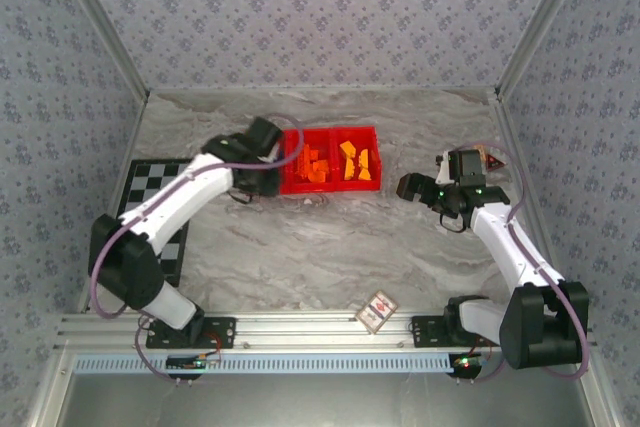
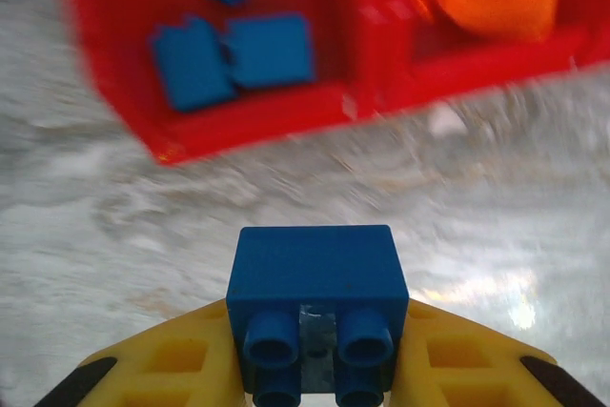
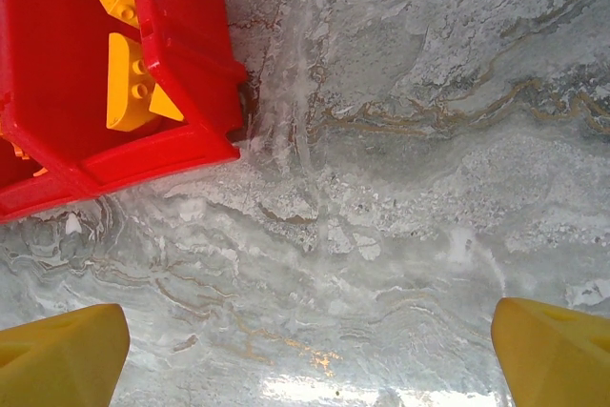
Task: Sort the legos into containers by color
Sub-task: Place the lego in the container.
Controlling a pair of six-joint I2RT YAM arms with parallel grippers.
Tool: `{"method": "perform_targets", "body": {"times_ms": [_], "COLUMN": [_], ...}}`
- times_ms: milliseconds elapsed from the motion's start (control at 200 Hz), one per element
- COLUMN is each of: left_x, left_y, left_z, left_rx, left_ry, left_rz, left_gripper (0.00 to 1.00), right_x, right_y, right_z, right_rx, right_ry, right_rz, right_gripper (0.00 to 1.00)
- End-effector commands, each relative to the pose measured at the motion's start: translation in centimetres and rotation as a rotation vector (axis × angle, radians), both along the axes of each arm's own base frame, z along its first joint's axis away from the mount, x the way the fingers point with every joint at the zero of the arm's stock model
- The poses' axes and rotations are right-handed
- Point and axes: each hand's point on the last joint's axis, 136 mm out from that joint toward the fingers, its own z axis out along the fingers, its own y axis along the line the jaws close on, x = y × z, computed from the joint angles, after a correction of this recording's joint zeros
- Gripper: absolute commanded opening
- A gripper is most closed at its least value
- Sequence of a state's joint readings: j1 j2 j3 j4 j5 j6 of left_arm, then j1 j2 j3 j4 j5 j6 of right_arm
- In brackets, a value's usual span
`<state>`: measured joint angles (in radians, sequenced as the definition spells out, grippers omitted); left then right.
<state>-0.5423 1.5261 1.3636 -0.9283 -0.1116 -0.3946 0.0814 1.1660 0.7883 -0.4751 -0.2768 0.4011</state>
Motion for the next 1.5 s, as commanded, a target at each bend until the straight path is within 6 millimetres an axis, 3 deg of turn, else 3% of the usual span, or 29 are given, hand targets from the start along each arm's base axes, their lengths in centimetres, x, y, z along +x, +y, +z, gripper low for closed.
{"method": "perform_targets", "body": {"times_ms": [0,180,430,605,875,935,959,1219,1494], "left_x": [2.9,7.4,10.5,12.7,16.2,16.5,17.2,17.5,16.8], "left_y": [2.0,4.4,1.9,0.7,0.2,0.2,0.0,0.5,2.4], "left_z": [2.4,2.9,0.1,-0.6,-1.9,-3.0,-2.4,-4.4,-4.6], "left_rx": [-0.062,-0.149,-0.218,-0.229,-0.16,-0.124,-0.117,0.011,0.157], "left_ry": [-0.067,-0.07,-0.001,0.013,0.006,0.019,-0.003,0.011,0.005], "left_rz": [0.111,0.225,0.191,0.166,0.171,0.17,0.17,0.166,0.172], "left_gripper": [0.15,0.15,0.15,0.18,0.22,0.22,0.22,0.3,0.39], "right_x": [-0.1,-0.2,-0.2,-0.1,0.1,0.1,0.0,-0.1,0.0], "right_y": [0.3,0.3,0.0,-0.4,-0.8,-1.0,-1.0,-1.5,-1.4], "right_z": [0.5,0.8,0.7,0.4,0.4,0.4,0.5,0.5,0.2], "right_rx": [0.01,0.009,-0.005,-0.016,-0.011,-0.011,-0.011,-0.02,-0.014], "right_ry": [-0.006,-0.016,-0.014,-0.01,-0.004,-0.006,-0.006,-0.013,-0.004], "right_rz": [0.005,0.003,-0.002,-0.008,-0.021,-0.026,-0.027,-0.041,-0.041], "right_gripper": [1.0,1.0,1.0,1.0,1.0,1.0,1.0,1.0,1.0]}}
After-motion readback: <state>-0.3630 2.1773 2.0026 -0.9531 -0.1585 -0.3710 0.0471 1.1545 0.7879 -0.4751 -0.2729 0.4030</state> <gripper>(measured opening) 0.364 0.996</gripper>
